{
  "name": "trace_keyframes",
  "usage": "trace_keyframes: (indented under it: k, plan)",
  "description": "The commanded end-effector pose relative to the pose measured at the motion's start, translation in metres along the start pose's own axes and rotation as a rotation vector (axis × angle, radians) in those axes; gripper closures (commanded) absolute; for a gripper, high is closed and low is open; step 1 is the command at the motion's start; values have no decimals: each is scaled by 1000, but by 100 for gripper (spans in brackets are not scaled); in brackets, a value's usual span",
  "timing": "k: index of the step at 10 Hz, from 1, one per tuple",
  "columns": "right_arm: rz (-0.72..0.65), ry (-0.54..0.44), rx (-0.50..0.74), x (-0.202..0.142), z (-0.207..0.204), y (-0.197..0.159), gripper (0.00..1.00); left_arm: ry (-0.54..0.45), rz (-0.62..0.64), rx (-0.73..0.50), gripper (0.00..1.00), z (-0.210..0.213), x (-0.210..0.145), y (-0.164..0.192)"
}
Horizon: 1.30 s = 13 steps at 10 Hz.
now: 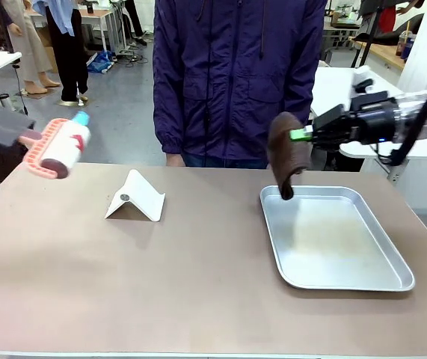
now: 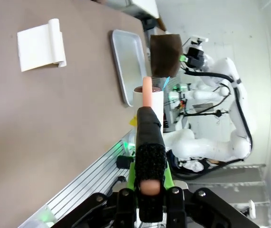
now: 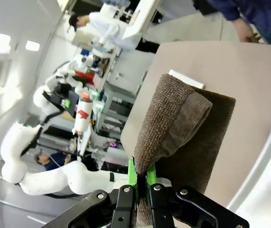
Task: Clean the surface of the table.
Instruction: Return the Lint Roller and towel to their original positions.
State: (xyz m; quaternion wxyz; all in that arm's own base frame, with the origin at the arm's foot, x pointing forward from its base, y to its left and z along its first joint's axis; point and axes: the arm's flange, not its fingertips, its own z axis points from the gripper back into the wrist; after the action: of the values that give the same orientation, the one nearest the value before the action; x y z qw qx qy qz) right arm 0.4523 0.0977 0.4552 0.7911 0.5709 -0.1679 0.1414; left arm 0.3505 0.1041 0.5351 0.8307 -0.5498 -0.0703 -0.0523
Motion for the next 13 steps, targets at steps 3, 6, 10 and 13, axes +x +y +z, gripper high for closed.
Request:
trace_keyframes:
  k: [3,6,10,13]
  plan:
    - [-1,72,-54,-7,-95,7,92,19,57,264,78,-74,34,-59]
    - [71,50,-74,-24,-158,4,92,0,50,407,78,-129,58,-79]
    - [50,-23,-97,-21,-151,0,92,39,67,398,78,-147,64,-76]
    - [37,56,-99,-27,-156,4,92,22,40,444,78,-156,62,-72]
